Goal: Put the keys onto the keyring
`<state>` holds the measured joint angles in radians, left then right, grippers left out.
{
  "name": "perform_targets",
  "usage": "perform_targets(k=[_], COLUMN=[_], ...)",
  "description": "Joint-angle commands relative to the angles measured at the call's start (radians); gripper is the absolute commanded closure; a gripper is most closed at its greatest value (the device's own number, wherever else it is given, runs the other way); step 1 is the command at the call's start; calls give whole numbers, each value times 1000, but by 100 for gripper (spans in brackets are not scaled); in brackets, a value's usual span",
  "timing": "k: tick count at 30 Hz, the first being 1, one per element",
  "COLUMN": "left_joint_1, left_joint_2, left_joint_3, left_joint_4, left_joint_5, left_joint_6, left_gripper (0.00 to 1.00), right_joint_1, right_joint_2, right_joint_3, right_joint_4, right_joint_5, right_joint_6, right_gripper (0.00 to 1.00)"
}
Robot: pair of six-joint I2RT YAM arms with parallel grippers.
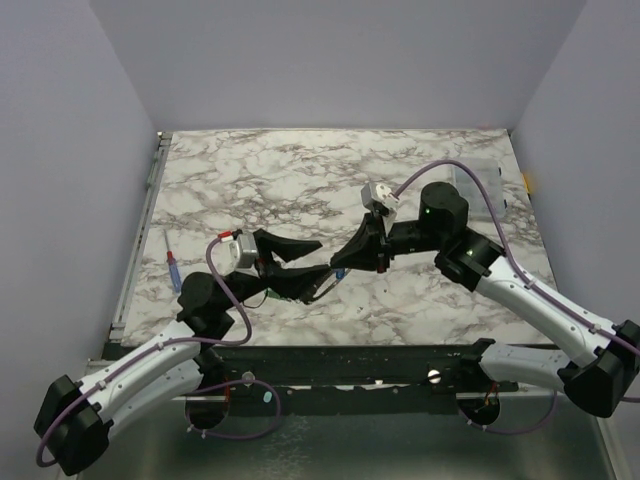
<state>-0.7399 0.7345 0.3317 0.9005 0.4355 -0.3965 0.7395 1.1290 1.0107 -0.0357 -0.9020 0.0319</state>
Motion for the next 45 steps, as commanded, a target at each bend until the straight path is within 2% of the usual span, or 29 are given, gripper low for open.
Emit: perform_targets(k=[1,7,10,15,20,22,24,26,27,29,32,36,38,40,41,43,45], left_joint_1=[3,2,3,4,3,3,3,3,3,3,2,4,3,4,4,4,4], left_joint_2=[-63,-118,-145,-147,-73,-54,-50,-61,-69,-82,-77,-38,-2,33,43,50,48], left_joint_3=[70,162,194,255,327,347,365,377,380,383,384,356,339,336,342,356,369], left_joint_4=[-252,-492,-576,-728,-841,-853,-852,-837,-835,-848,-886,-945,-979,-1014,-1038,-1088,-1125], left_joint_5=[-32,-107,-203,-402,-486,-469,-338,-138,-81,-59,-190,-404,-467,-487,-485,-520,-603], left_joint_6=[140,229,235,214,160,141,166,235,258,291,295,231,182,143,143,174,226], left_gripper=[41,40,37,35,36,41,44,38,34,31,31,30,30,29,29,28,26], right_joint_1=[5,6,6,5,6,6,6,6,5,6,6,5,5,6,6,6,8], right_joint_2=[-39,-68,-96,-160,-229,-243,-241,-216,-202,-179,-168,-143,-96,-39,-11,53,123], right_joint_3=[-12,-33,-74,-177,-266,-278,-263,-211,-183,-142,-123,-150,-142,-138,-138,-132,-121], right_joint_4=[10,-1,23,136,266,287,262,175,128,60,1,-41,-122,-200,-234,-306,-369], right_joint_5=[1,16,42,89,5,-42,-77,-110,-124,-134,-23,419,553,568,563,550,515], right_joint_6=[-1,-20,-22,-53,-48,-40,-37,-52,-61,-77,-56,69,117,139,148,160,149], right_gripper=[99,99,99,99,99,99,99,99,99,99,99,99,95,90,83,59,45])
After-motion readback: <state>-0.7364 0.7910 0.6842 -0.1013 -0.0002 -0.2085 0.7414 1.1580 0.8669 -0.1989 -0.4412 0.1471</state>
